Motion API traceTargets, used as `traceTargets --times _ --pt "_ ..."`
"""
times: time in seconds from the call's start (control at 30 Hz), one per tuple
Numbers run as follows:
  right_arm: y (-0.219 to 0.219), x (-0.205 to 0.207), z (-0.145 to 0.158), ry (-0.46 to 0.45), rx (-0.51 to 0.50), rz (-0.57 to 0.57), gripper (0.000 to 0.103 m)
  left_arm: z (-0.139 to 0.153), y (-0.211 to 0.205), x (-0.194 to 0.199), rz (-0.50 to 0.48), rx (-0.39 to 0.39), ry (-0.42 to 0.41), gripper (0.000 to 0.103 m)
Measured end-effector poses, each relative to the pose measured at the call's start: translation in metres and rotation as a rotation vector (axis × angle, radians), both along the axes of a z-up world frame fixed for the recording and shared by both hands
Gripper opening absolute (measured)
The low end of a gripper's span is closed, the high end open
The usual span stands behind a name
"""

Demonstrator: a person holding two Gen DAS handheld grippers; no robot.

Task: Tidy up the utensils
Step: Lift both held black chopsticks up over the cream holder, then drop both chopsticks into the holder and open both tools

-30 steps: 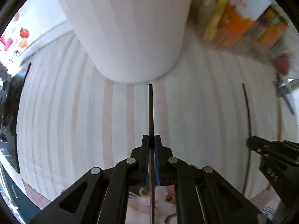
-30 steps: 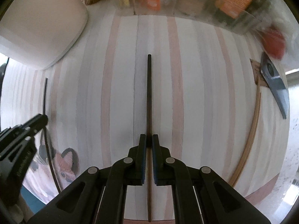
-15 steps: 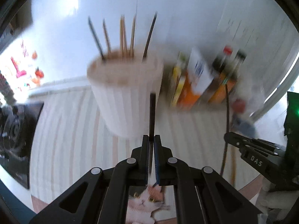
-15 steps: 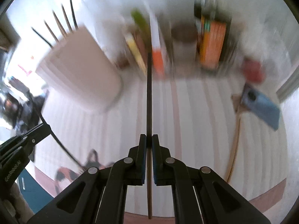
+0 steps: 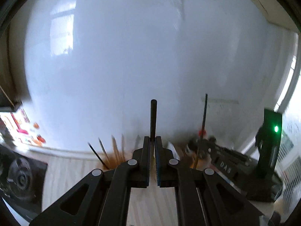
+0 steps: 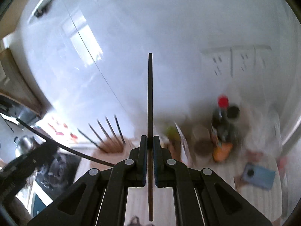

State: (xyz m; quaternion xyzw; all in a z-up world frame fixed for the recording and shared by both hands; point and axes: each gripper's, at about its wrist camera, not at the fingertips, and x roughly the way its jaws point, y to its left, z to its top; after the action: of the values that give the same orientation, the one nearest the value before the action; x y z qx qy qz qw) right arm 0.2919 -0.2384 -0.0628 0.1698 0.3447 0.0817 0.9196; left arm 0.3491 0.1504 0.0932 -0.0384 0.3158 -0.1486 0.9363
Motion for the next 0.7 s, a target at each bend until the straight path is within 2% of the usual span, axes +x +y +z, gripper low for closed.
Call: traceTargets --times 0.1,0.2,0.37,0.57,0.7 --pt "0.009 0.019 0.014 -0.033 0.010 0.004 0.006 0.014 0.012 0.017 0.028 0.023 -0.021 0.002" --pt "0.026 0.042 0.018 -0.062 0.023 0.009 0.006 0.011 0.024 0.035 0.048 0.050 0.000 0.002" --pt "0.056 0.075 0.004 -0.107 0.045 0.009 0.006 -0.022 0.039 0.061 0.081 0.077 0.088 0.002" --pt "0.093 0.100 -0.023 -0.163 0.022 0.011 0.006 -0.058 0.055 0.082 0.117 0.088 0.166 0.002" --pt "0.107 0.109 -0.039 -0.182 0.011 0.026 0.006 -0.065 0.064 0.086 0.129 0.069 0.208 0.003"
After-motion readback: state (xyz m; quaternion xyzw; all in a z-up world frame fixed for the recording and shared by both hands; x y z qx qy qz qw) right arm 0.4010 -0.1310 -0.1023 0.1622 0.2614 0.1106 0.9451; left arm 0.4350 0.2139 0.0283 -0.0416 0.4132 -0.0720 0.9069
